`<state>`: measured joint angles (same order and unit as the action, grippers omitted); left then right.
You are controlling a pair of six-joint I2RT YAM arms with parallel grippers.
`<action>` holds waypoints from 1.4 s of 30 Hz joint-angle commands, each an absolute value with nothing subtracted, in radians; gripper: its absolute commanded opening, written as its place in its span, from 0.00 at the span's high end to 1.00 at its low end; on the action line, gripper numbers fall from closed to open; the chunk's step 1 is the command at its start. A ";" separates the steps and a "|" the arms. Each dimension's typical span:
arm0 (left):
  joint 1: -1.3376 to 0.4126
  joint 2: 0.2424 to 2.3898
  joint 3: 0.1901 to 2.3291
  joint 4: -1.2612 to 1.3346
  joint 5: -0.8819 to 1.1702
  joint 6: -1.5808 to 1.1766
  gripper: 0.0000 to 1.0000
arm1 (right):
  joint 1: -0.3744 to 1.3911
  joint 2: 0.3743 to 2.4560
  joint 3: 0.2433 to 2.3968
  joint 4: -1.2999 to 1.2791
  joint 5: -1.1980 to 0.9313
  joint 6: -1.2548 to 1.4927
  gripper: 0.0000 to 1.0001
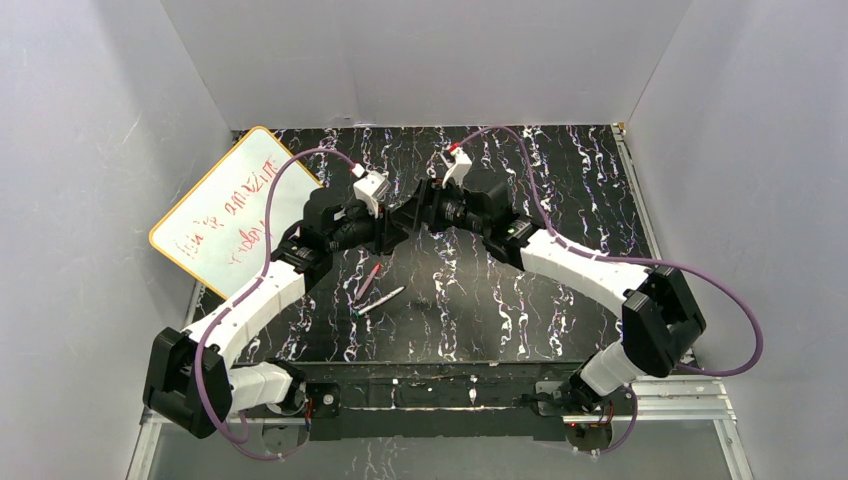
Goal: Insert the pens into the pen caps
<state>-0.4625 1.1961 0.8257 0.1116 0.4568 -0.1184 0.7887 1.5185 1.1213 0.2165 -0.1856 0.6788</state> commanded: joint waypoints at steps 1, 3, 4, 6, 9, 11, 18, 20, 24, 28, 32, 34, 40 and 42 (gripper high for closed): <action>-0.466 1.170 0.821 0.147 0.461 -0.104 1.00 | 0.779 1.420 1.040 0.294 -0.177 0.663 0.23; -0.466 1.168 0.819 0.152 0.474 -0.104 1.00 | 0.740 1.362 0.938 0.390 -0.173 0.668 0.22; -0.466 1.165 0.817 0.158 0.486 -0.105 1.00 | 0.721 1.335 0.901 0.440 -0.176 0.669 0.21; -0.465 1.156 0.812 0.175 0.522 -0.110 1.00 | 0.680 1.292 0.844 0.518 -0.195 0.654 0.21; -0.459 1.134 0.794 0.233 0.609 -0.134 1.00 | 0.628 1.245 0.795 0.628 -0.276 0.606 0.21; -0.447 1.124 0.768 0.318 0.699 -0.179 1.00 | 0.608 1.239 0.794 0.697 -0.377 0.569 0.20; -0.422 1.180 0.739 0.616 1.011 -0.415 1.00 | 0.572 1.335 0.854 0.890 -0.732 0.545 0.23; -0.420 1.184 0.736 0.645 1.035 -0.439 1.00 | 0.571 1.379 0.867 0.958 -0.789 0.578 0.25; -0.420 1.179 0.733 0.644 1.034 -0.436 1.00 | 0.571 1.413 0.875 1.059 -0.833 0.629 0.28; -0.420 1.182 0.738 0.622 1.029 -0.422 1.00 | 0.571 1.404 0.878 1.080 -0.838 0.633 0.31; -0.420 1.188 0.741 0.613 1.021 -0.417 1.00 | 0.571 1.387 0.882 1.091 -0.849 0.632 0.33; -0.420 1.190 0.741 0.607 1.016 -0.413 1.00 | 0.571 1.379 0.885 1.094 -0.850 0.635 0.34; -0.420 1.187 0.747 0.580 1.007 -0.393 1.00 | 0.572 1.388 0.895 1.089 -0.838 0.623 0.35; -0.420 1.184 0.747 0.576 1.006 -0.390 1.00 | 0.571 1.394 0.891 1.112 -0.826 0.629 0.35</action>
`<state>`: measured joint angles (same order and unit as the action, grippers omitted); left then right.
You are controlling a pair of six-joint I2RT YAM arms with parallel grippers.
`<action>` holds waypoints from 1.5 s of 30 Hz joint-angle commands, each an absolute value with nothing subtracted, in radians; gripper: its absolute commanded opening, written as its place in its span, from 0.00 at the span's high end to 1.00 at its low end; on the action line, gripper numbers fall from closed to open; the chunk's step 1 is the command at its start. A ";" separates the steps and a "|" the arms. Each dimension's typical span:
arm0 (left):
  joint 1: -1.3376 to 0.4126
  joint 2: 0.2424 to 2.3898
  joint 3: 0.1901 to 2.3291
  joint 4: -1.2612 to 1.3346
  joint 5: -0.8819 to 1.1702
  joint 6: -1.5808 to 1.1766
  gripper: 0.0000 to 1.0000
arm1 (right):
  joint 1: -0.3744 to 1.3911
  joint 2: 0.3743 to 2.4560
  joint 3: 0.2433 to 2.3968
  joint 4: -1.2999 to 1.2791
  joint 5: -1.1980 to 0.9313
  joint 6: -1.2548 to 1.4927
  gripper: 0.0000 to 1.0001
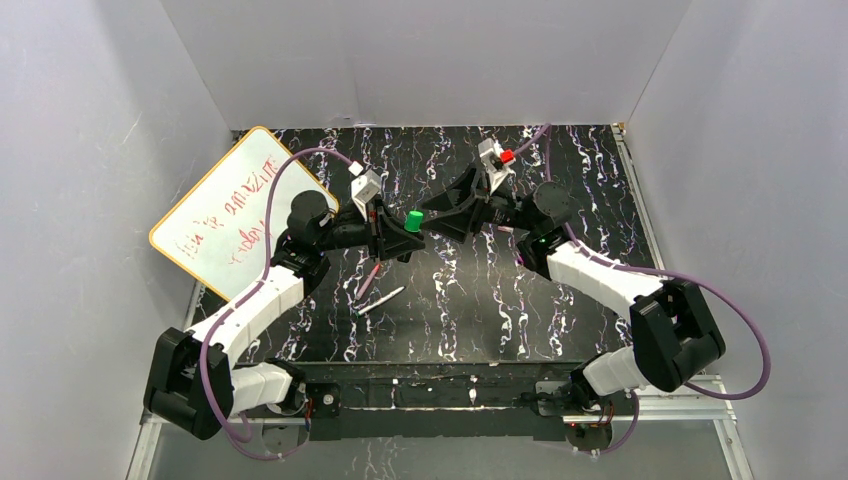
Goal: Insert the pens into the pen caps
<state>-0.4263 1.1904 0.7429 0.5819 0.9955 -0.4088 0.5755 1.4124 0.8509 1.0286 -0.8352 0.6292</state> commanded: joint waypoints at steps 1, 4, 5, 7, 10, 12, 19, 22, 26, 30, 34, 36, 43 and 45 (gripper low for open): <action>-0.420 1.183 0.747 0.572 1.005 -0.388 1.00 | 0.571 1.399 0.892 1.120 -0.820 0.634 0.36; -0.420 1.180 0.751 0.558 1.001 -0.376 1.00 | 0.573 1.411 0.911 1.113 -0.812 0.635 0.37; -0.420 1.180 0.752 0.555 1.002 -0.374 1.00 | 0.573 1.416 0.917 1.111 -0.810 0.634 0.37; -0.420 1.180 0.753 0.551 1.002 -0.373 1.00 | 0.577 1.427 0.928 1.104 -0.810 0.631 0.37; -0.420 1.176 0.753 0.548 1.003 -0.370 1.00 | 0.585 1.443 0.945 1.093 -0.817 0.629 0.38; -0.421 1.175 0.752 0.543 0.999 -0.366 1.00 | 0.595 1.453 0.962 1.067 -0.826 0.619 0.39; -0.420 1.170 0.754 0.538 0.997 -0.362 1.00 | 0.623 1.468 1.007 0.954 -0.839 0.546 0.40; -0.420 1.169 0.755 0.536 0.995 -0.360 1.00 | 0.623 1.475 1.013 0.929 -0.842 0.540 0.40; -0.420 1.166 0.755 0.528 0.992 -0.354 1.00 | 0.623 1.480 1.019 0.900 -0.842 0.526 0.41; -0.420 1.164 0.756 0.525 0.990 -0.350 1.00 | 0.624 1.482 1.021 0.866 -0.842 0.506 0.44; -0.420 1.164 0.756 0.523 0.987 -0.348 1.00 | 0.624 1.483 1.019 0.849 -0.844 0.500 0.49; -0.420 1.164 0.758 0.522 0.986 -0.347 1.00 | 0.624 1.483 1.021 0.843 -0.845 0.499 0.51; -0.419 1.164 0.757 0.518 0.976 -0.341 1.00 | 0.625 1.492 1.040 0.817 -0.863 0.497 0.65; -0.416 1.162 0.757 0.516 0.971 -0.340 1.00 | 0.624 1.498 1.052 0.800 -0.873 0.496 0.73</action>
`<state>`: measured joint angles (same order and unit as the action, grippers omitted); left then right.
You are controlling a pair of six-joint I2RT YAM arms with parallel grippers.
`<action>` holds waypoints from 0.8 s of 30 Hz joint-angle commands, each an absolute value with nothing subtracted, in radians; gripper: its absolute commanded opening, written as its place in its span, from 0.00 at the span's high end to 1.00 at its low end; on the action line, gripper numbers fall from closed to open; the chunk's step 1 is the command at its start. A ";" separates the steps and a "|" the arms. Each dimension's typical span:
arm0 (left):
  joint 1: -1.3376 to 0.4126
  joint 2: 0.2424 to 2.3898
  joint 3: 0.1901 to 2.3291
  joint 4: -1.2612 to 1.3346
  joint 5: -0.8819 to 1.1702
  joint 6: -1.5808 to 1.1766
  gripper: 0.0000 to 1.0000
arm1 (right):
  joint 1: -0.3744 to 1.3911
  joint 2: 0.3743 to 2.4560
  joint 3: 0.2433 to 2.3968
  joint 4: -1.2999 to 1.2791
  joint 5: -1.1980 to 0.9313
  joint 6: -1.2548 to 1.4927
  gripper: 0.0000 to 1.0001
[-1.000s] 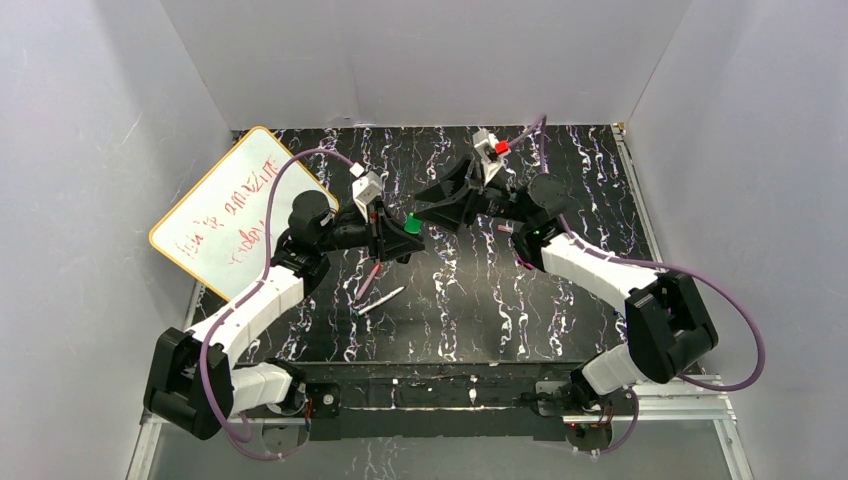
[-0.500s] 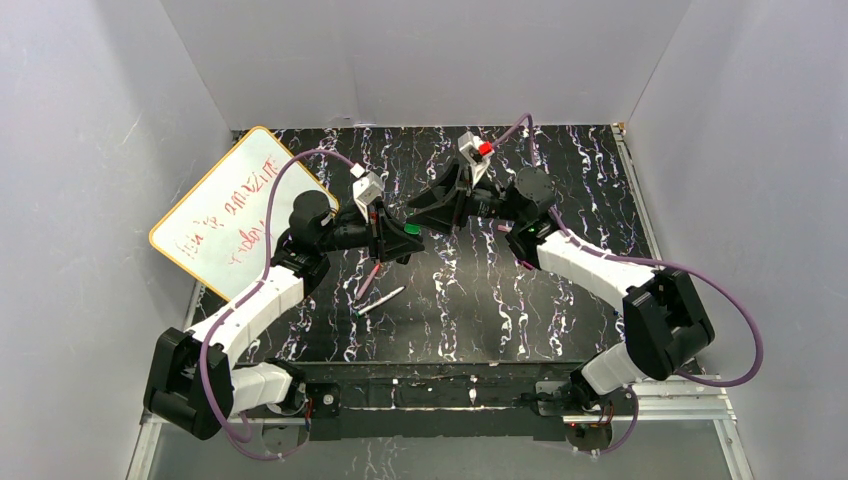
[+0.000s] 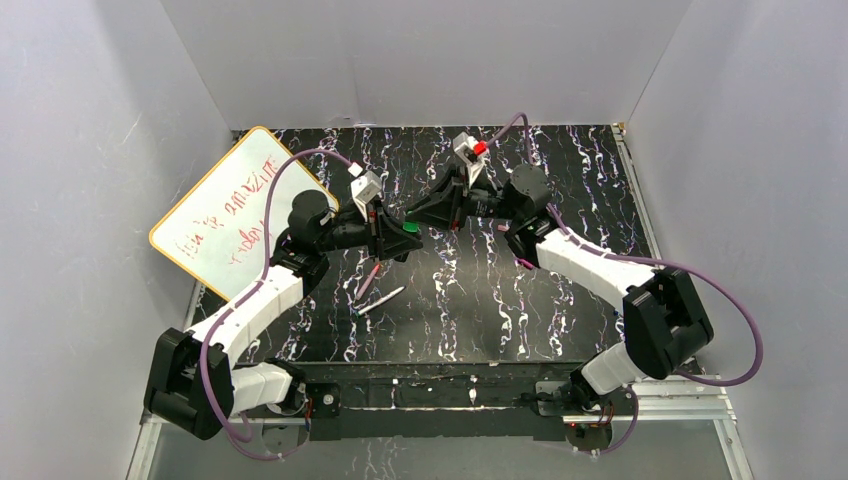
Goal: Insert the pens into the pen caps
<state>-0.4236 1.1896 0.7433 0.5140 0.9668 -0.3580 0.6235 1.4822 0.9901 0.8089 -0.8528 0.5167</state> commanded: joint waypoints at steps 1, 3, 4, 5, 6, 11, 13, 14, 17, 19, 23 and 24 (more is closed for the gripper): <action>-0.416 1.161 0.758 0.514 0.970 -0.339 1.00 | 0.624 1.501 1.054 0.795 -0.880 0.495 0.77; -0.414 1.161 0.759 0.513 0.967 -0.336 1.00 | 0.623 1.507 1.059 0.788 -0.892 0.495 0.82; -0.414 1.161 0.759 0.512 0.965 -0.335 1.00 | 0.625 1.510 1.062 0.784 -0.897 0.495 0.84; -0.414 1.162 0.761 0.509 0.965 -0.332 1.00 | 0.624 1.512 1.064 0.779 -0.903 0.496 0.86; -0.414 1.163 0.763 0.504 0.965 -0.327 1.00 | 0.624 1.513 1.067 0.774 -0.906 0.496 0.87; -0.414 1.167 0.771 0.493 0.967 -0.318 1.00 | 0.624 1.530 1.084 0.737 -0.930 0.487 0.89; -0.414 1.164 0.774 0.487 0.963 -0.312 1.00 | 0.624 1.531 1.087 0.722 -0.935 0.484 0.89; -0.414 1.161 0.776 0.479 0.955 -0.305 1.00 | 0.625 1.531 1.087 0.716 -0.937 0.483 0.89; -0.414 1.150 0.785 0.447 0.921 -0.271 1.00 | 0.625 1.530 1.078 0.705 -0.937 0.482 0.90; -0.414 1.143 0.793 0.422 0.891 -0.247 1.00 | 0.627 1.528 1.071 0.702 -0.934 0.482 0.90; -0.414 1.132 0.800 0.419 0.841 -0.222 1.00 | 0.635 1.529 1.059 0.699 -0.928 0.486 0.90; -0.414 1.132 0.802 0.418 0.834 -0.217 1.00 | 0.639 1.531 1.058 0.698 -0.928 0.487 0.90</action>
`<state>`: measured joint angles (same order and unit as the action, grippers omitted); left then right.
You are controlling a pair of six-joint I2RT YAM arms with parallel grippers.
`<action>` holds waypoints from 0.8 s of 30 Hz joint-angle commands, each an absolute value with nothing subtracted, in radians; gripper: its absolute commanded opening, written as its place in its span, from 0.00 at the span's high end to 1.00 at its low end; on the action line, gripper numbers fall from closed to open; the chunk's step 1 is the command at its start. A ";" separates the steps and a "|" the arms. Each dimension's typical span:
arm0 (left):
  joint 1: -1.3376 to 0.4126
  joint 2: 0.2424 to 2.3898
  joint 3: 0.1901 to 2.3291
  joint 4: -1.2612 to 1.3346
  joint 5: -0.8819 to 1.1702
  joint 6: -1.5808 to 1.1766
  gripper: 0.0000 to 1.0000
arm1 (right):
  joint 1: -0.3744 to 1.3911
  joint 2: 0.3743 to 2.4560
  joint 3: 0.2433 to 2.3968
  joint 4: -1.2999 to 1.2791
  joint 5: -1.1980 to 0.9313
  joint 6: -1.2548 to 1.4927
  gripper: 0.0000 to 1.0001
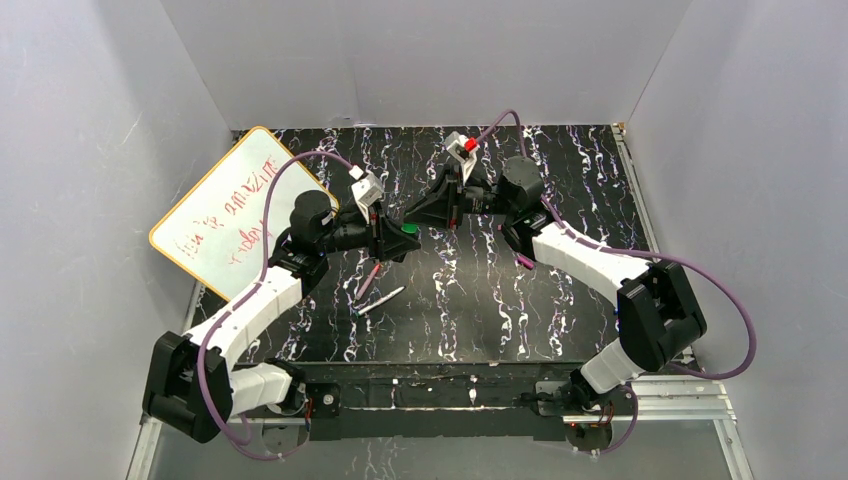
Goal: Insert the pens into the pen caps
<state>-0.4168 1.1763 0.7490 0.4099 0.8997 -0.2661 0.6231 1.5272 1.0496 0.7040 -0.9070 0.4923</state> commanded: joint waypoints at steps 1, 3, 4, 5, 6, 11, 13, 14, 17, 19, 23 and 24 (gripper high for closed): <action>-0.414 1.131 0.808 0.417 0.824 -0.212 1.00 | 0.642 1.533 1.057 0.699 -0.928 0.491 0.90; -0.414 1.130 0.819 0.409 0.803 -0.198 1.00 | 0.649 1.538 1.057 0.699 -0.927 0.496 0.89; -0.414 1.128 0.823 0.406 0.792 -0.190 1.00 | 0.653 1.539 1.056 0.699 -0.926 0.499 0.90; -0.414 1.126 0.827 0.403 0.780 -0.183 1.00 | 0.656 1.541 1.052 0.703 -0.923 0.503 0.90; -0.414 1.125 0.829 0.406 0.770 -0.179 1.00 | 0.659 1.542 1.048 0.707 -0.923 0.505 0.90; -0.414 1.142 0.842 0.456 0.780 -0.200 1.00 | 0.677 1.550 1.036 0.728 -0.925 0.523 0.90; -0.414 1.163 0.852 0.483 0.810 -0.221 1.00 | 0.684 1.555 1.035 0.729 -0.929 0.524 0.90; -0.415 1.173 0.857 0.499 0.833 -0.234 1.00 | 0.688 1.557 1.035 0.729 -0.931 0.525 0.90; -0.414 1.189 0.873 0.517 0.870 -0.246 1.00 | 0.696 1.562 1.028 0.729 -0.941 0.526 0.90; -0.413 1.185 0.881 0.523 0.876 -0.245 1.00 | 0.700 1.561 1.020 0.727 -0.948 0.526 0.90; -0.410 1.175 0.922 0.435 0.889 -0.171 1.00 | 0.701 1.550 1.003 0.686 -0.972 0.498 0.90; -0.407 1.175 0.934 0.404 0.891 -0.149 1.00 | 0.701 1.545 1.002 0.663 -0.973 0.481 0.90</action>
<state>-0.4183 1.2022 0.8116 0.3573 0.8936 -0.2230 0.6483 1.5398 1.0485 0.7731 -0.8482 0.4980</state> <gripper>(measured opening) 0.208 0.255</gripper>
